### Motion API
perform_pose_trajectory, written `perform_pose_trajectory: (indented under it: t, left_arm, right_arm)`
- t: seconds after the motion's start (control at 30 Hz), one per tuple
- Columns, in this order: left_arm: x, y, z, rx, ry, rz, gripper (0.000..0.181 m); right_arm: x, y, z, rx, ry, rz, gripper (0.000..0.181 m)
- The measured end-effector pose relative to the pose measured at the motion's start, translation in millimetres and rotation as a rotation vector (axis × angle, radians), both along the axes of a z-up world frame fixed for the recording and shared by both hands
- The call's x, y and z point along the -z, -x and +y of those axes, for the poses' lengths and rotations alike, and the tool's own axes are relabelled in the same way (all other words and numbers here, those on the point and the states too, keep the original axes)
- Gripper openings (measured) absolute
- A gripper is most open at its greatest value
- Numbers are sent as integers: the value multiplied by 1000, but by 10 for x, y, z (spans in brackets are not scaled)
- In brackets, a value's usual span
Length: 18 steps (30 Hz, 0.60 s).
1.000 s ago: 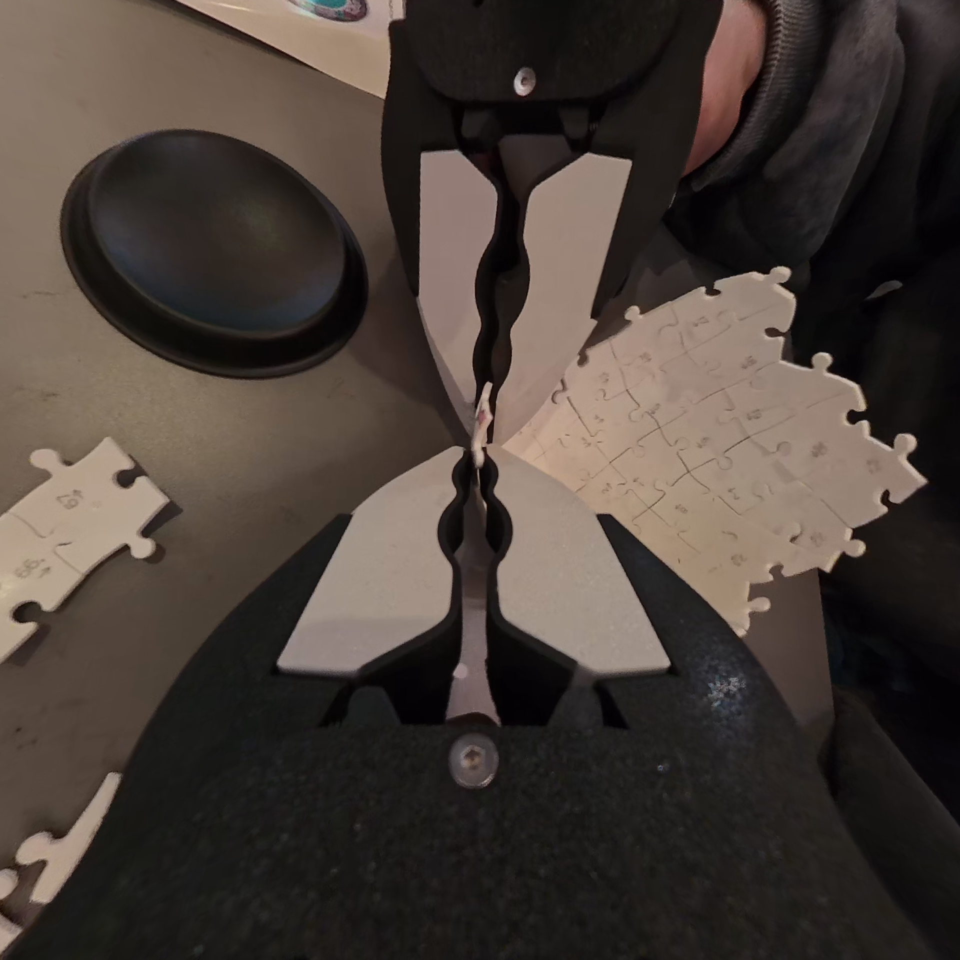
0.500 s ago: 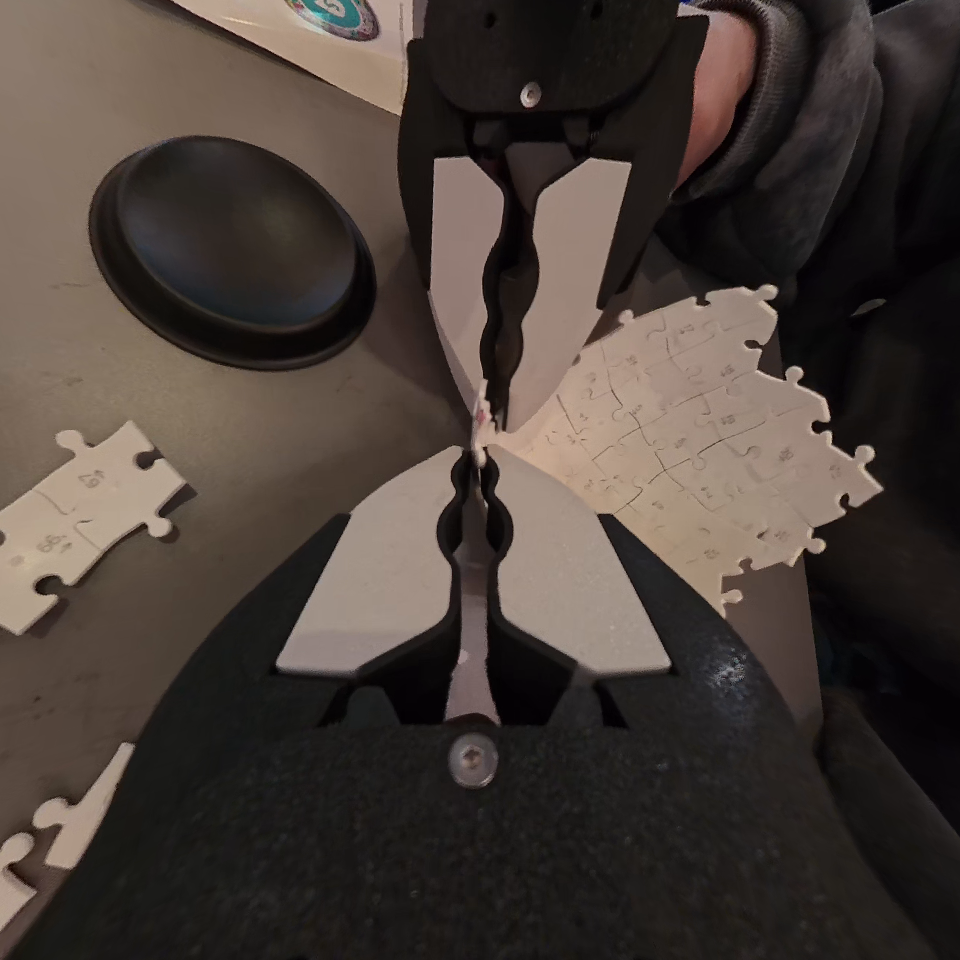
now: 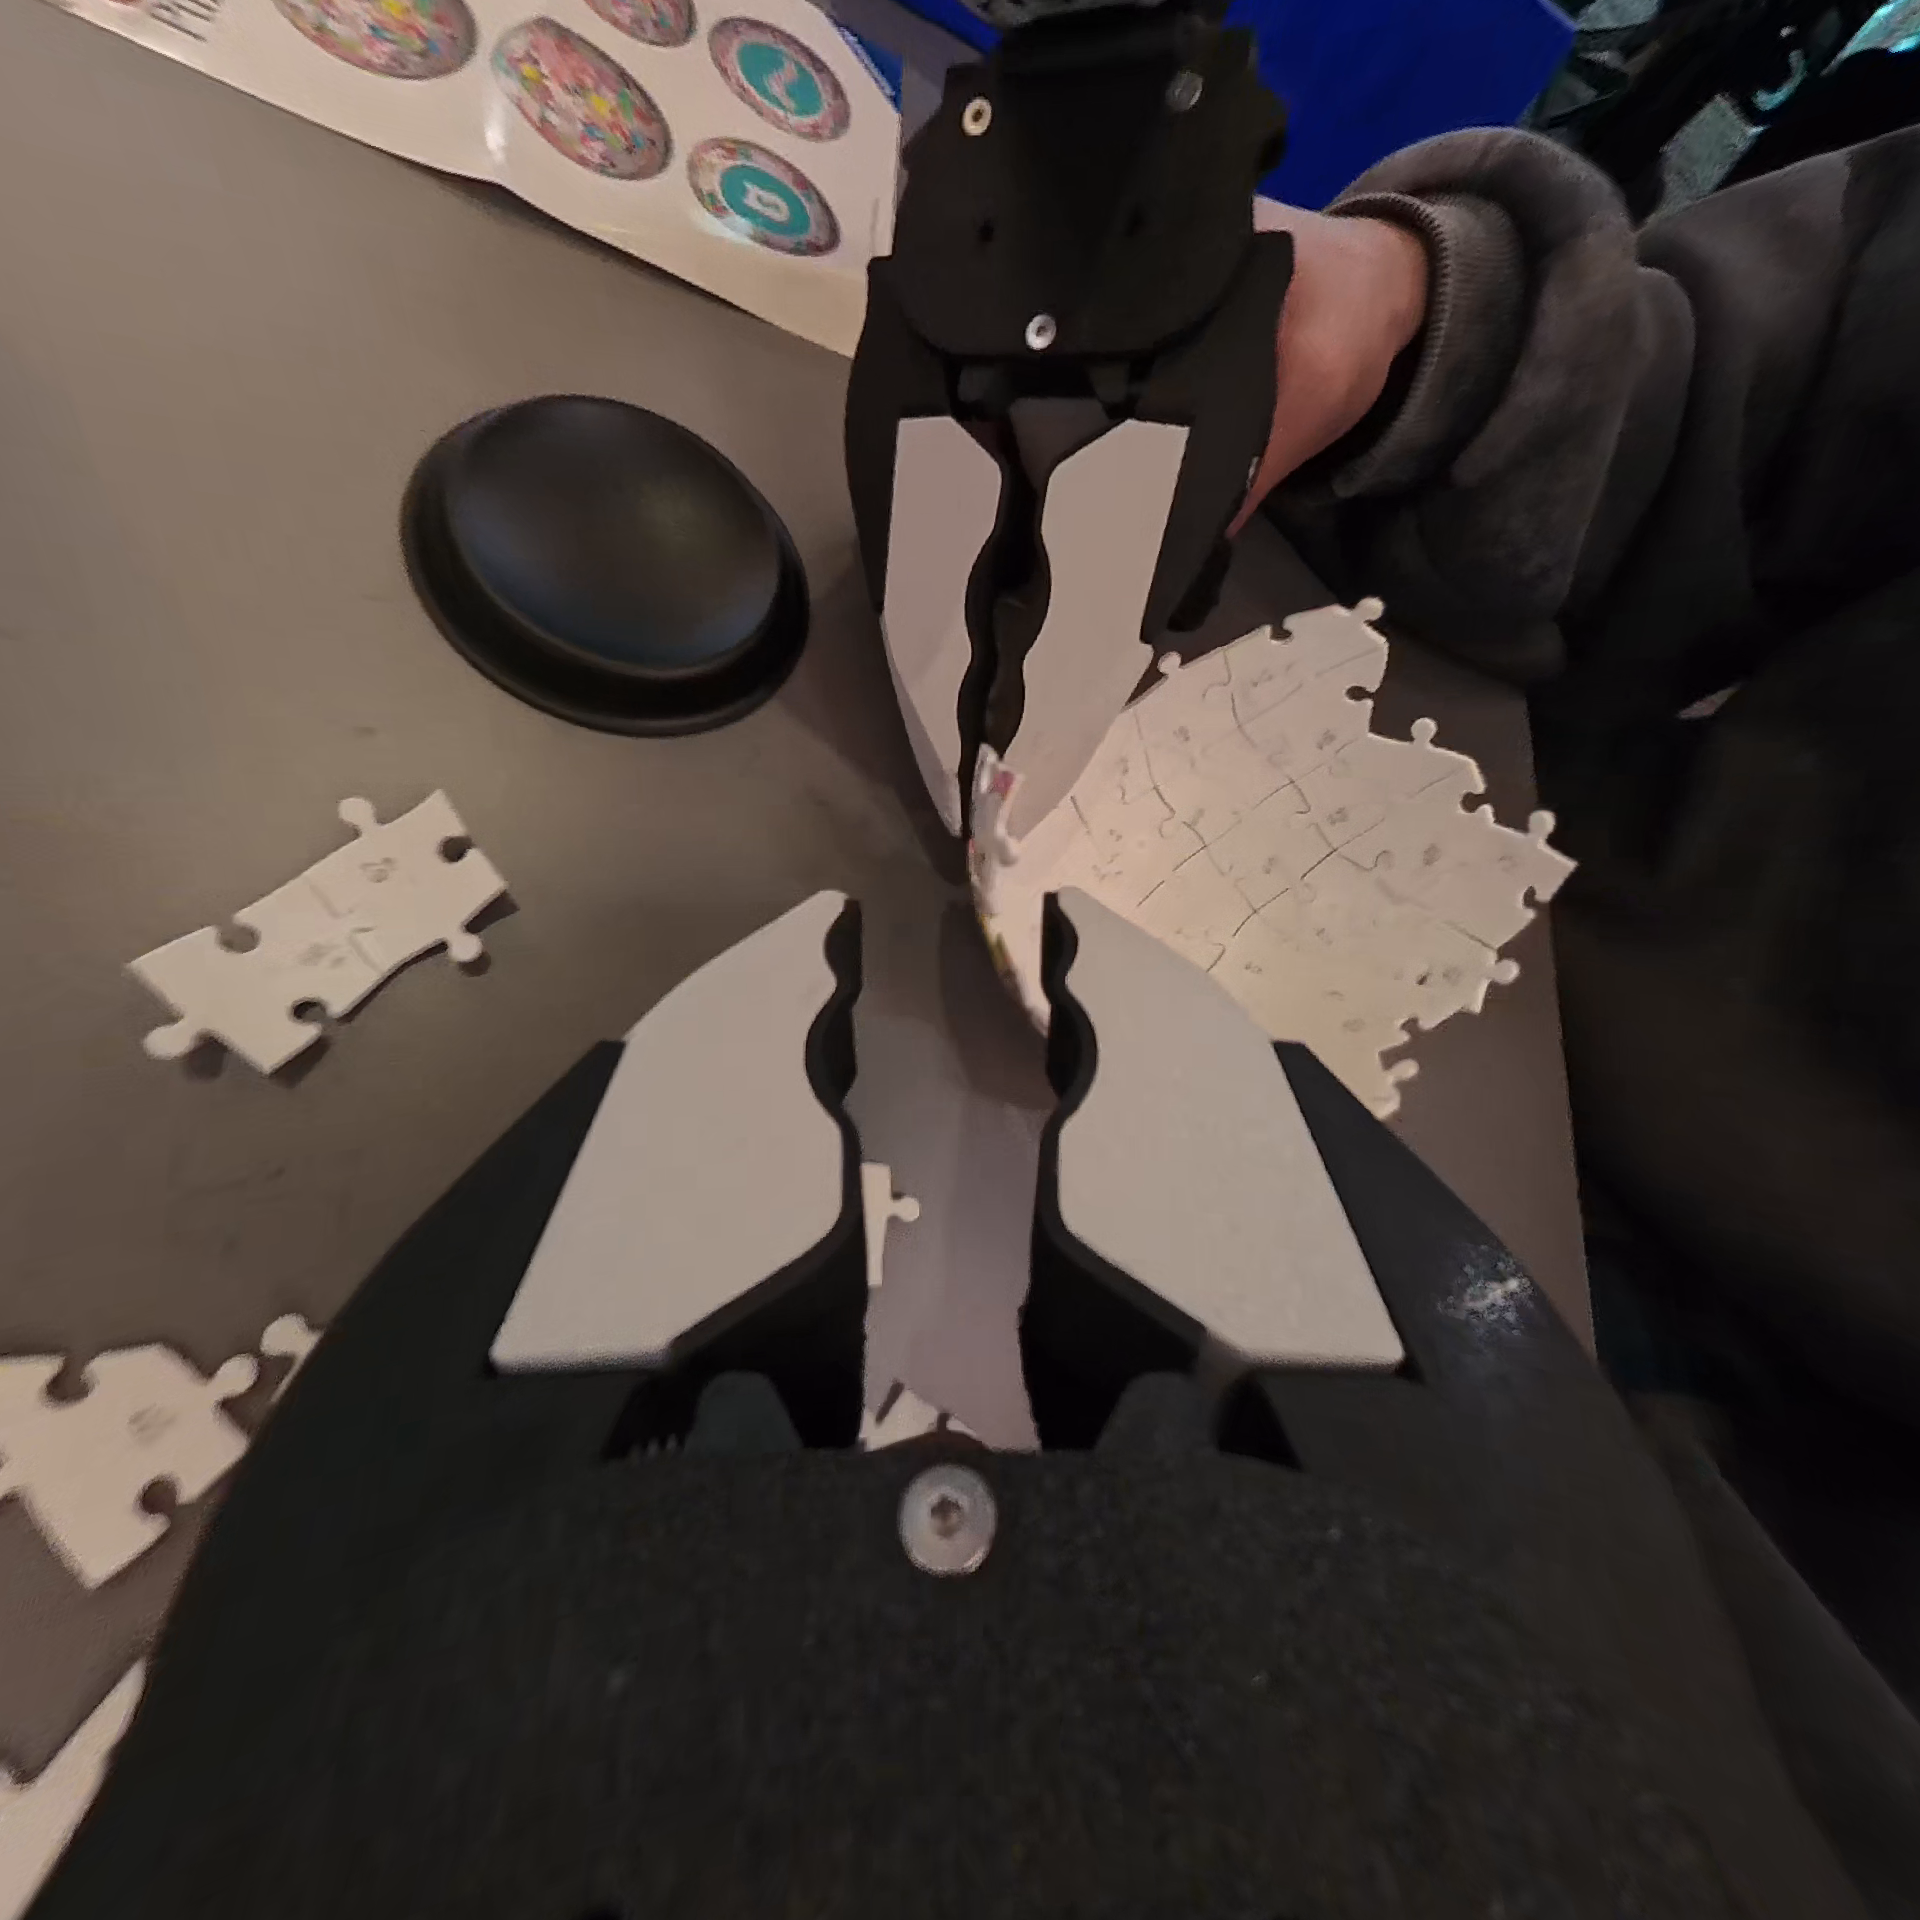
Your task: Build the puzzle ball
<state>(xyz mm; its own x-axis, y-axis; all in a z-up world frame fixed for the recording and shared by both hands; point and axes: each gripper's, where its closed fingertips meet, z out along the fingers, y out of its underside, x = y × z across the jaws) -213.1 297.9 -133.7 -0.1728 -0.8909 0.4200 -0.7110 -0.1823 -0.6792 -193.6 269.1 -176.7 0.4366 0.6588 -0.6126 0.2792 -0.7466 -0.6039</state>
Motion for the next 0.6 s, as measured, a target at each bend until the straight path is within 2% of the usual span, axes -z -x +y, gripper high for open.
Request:
perform_pose_trajectory:
  t: [0.17, 0.3, 0.4, 0.6]
  left_arm:
    - [21, -17, -49, 0, -44, 21, 28]
    - [186, -67, -135, 33, -91, 84, 21]
    - [270, -83, -179, 56, -83, 113, 4]
    - [284, -89, -193, 60, -74, 116, 2]
  right_arm:
    - [-22, 5, 19, 4, -15, 14, 6]
    - [-33, 13, 17, -2, -31, 15, 6]
    - [-34, 15, 23, -2, -40, 12, 6]
    - [-170, 64, 63, -10, -108, 85, 7]
